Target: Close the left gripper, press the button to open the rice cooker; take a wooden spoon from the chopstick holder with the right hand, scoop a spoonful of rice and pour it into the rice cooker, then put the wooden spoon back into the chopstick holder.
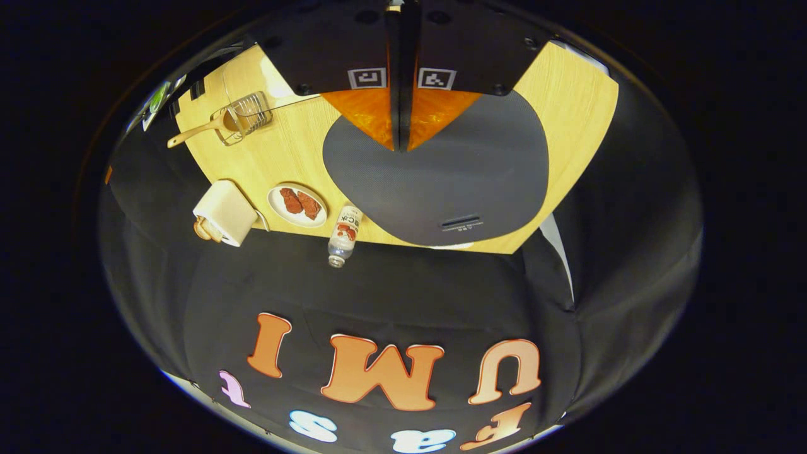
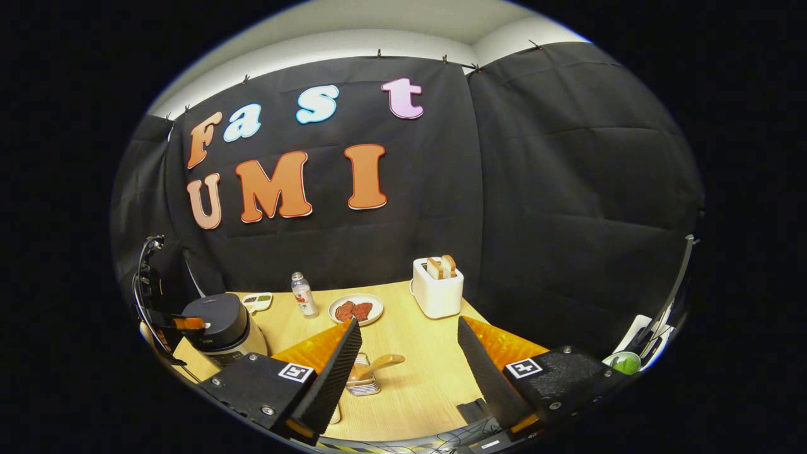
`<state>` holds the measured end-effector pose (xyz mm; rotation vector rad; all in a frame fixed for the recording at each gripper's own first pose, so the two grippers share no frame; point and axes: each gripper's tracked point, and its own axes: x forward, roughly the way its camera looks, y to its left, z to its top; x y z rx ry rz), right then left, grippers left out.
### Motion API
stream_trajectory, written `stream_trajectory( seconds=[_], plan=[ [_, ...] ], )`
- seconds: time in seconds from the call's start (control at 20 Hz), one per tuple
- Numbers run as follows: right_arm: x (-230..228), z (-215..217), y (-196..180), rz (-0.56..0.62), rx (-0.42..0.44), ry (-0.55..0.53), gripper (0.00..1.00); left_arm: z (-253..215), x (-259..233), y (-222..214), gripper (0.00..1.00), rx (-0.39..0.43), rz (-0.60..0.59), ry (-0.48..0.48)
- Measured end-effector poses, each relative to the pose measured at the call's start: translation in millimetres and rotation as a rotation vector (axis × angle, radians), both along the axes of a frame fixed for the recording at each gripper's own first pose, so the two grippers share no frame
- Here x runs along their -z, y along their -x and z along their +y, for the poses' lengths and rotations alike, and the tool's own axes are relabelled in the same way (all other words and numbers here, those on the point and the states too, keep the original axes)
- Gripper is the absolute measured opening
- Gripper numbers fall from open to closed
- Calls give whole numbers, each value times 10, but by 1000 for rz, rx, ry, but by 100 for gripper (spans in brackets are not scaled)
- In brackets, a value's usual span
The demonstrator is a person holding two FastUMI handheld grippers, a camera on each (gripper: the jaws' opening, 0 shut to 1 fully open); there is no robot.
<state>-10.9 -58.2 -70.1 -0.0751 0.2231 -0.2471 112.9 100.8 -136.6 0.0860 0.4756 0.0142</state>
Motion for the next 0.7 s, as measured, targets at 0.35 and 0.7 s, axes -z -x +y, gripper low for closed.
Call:
stream_trajectory(
  seconds=[0.35, 0.7],
  plan=[
    [160, -2, -11, -4, -22, -119, 100, -228, -1370, 235, 5, -11, -315, 39],
    [545, -28, -66, 44, -47, -265, 95, -153, -1490, 564, 5, -70, -358, -41]
  ],
)
